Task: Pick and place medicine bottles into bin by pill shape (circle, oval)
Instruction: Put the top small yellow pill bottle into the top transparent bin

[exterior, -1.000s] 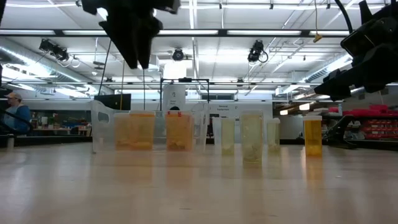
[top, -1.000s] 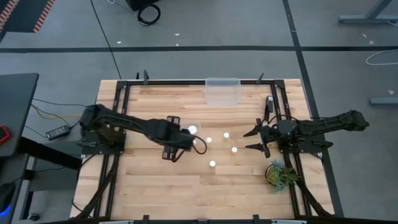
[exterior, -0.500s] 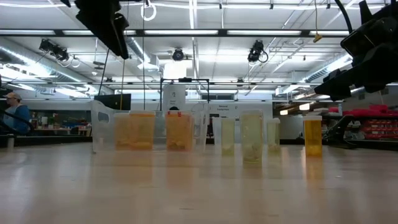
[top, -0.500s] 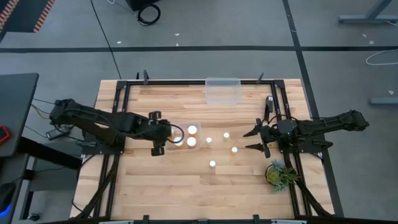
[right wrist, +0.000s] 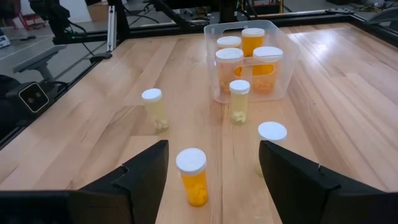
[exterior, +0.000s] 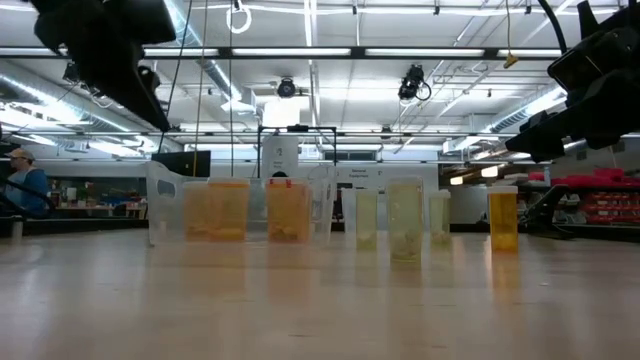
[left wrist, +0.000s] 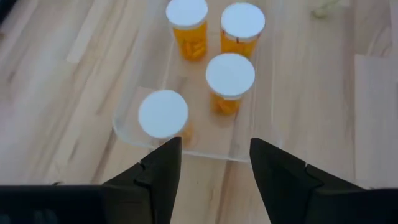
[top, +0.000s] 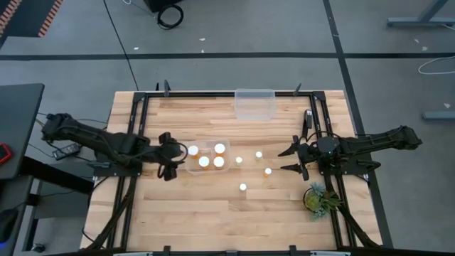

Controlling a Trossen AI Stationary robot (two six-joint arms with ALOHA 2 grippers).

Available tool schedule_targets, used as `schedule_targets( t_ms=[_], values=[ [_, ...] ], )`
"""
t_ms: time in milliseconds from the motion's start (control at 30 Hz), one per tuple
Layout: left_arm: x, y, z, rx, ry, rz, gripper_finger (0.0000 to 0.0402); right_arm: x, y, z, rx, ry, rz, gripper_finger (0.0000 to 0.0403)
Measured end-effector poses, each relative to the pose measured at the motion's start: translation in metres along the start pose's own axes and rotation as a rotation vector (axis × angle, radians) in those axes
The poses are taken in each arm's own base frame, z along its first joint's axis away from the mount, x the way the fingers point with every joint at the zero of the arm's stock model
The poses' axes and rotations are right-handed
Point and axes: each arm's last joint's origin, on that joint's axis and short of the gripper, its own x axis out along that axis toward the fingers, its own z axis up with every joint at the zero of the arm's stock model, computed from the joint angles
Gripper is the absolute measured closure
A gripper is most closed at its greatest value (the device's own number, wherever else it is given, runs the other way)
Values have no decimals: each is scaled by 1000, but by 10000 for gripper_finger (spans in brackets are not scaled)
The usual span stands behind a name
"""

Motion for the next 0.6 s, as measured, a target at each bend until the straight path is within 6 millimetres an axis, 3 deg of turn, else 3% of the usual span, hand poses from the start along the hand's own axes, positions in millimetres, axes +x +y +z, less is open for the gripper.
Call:
schedule_targets(
  t_ms=[300,600],
  values=[
    [12,2,-37,-33,-71,-31,213,0,0,0,0,0,0,146],
    [-1,3,-51,-53,-165,-17,227,0,0,0,0,0,0,146]
  ],
)
